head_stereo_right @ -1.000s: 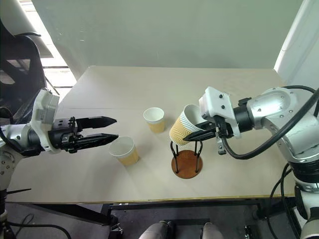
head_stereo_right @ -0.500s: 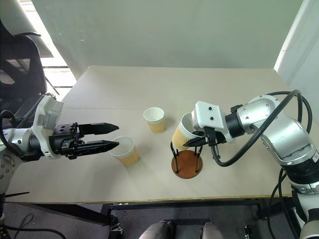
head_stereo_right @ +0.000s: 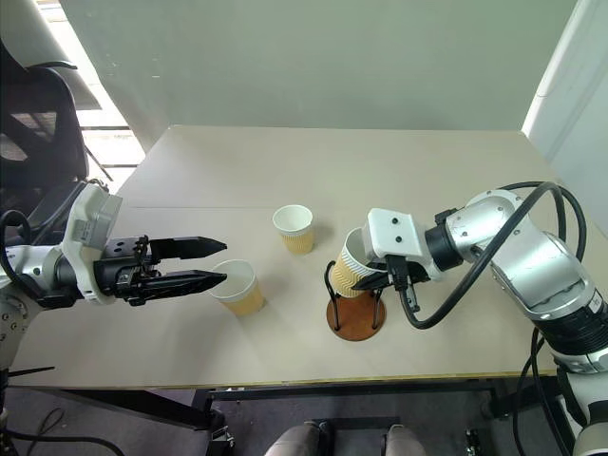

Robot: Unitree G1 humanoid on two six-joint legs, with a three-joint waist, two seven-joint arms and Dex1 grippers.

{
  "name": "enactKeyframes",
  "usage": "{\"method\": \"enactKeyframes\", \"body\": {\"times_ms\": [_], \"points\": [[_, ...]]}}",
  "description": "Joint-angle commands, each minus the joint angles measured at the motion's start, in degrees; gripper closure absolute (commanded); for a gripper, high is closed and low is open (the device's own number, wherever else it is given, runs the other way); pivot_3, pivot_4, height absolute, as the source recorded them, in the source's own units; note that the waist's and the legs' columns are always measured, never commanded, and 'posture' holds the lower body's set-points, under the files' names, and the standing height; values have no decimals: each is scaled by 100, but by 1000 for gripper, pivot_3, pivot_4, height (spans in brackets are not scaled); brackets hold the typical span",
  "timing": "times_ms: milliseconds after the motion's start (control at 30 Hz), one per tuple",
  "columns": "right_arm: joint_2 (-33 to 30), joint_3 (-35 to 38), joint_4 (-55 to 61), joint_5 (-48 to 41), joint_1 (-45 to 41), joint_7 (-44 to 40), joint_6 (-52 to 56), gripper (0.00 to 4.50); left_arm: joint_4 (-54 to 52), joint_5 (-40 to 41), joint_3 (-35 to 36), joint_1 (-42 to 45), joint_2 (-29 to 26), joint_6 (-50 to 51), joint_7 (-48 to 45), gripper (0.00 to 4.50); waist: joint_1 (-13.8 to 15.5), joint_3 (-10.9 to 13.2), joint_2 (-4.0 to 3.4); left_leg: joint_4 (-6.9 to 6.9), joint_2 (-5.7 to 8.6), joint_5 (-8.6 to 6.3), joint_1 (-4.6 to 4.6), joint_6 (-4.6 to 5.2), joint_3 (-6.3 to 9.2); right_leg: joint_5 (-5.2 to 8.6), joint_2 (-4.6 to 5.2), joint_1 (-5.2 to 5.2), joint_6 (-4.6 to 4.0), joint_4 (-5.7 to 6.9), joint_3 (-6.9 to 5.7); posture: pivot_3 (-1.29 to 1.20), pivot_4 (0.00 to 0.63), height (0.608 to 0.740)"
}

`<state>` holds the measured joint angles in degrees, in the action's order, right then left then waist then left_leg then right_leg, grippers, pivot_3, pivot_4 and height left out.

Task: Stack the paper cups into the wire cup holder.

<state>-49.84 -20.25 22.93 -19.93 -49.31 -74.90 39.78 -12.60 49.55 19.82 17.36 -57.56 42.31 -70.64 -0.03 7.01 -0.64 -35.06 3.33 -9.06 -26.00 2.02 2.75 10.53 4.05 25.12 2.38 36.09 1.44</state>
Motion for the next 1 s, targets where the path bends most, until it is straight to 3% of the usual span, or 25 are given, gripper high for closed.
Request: {"method": "enactKeyframes", "body": {"times_ms": [33,233,333,700,800,1000], "points": [[22,32,133,52,-92,-54,-136,4462,-151,-1,99,-2,-75,-33,41,1245,0,0,0,0,0,0,0,0,0,0,0,0,0,0,0,0,150,740],[76,36,164,110,-103,-88,-268,4462,-161,-10,111,-28,-81,-44,77,1245,-1,0,0,0,0,0,0,-1,0,0,0,1,-2,0,0,0,150,740],[96,46,167,134,-89,-87,-293,3858,-166,-5,120,-42,-83,-47,90,1245,-1,0,0,1,0,-1,0,-1,0,0,0,1,-2,0,0,0,150,740],[75,155,71,153,-101,-102,-376,89,-160,-5,135,-41,-89,-51,137,1245,-1,0,0,1,0,-1,0,-1,0,0,0,1,-5,0,0,0,150,740],[-10,416,-127,55,-242,-187,-451,89,-72,-78,151,-29,-175,-84,90,1245,0,0,0,1,0,-1,0,-1,0,0,0,1,-6,0,0,0,150,740],[-264,1631,-722,-579,-518,-130,-338,89,454,-896,-162,-110,-884,-580,-480,1245,11,-1,3,8,1,-1,-9,-2,0,2,0,14,-16,-3,5,0,150,740]]}}
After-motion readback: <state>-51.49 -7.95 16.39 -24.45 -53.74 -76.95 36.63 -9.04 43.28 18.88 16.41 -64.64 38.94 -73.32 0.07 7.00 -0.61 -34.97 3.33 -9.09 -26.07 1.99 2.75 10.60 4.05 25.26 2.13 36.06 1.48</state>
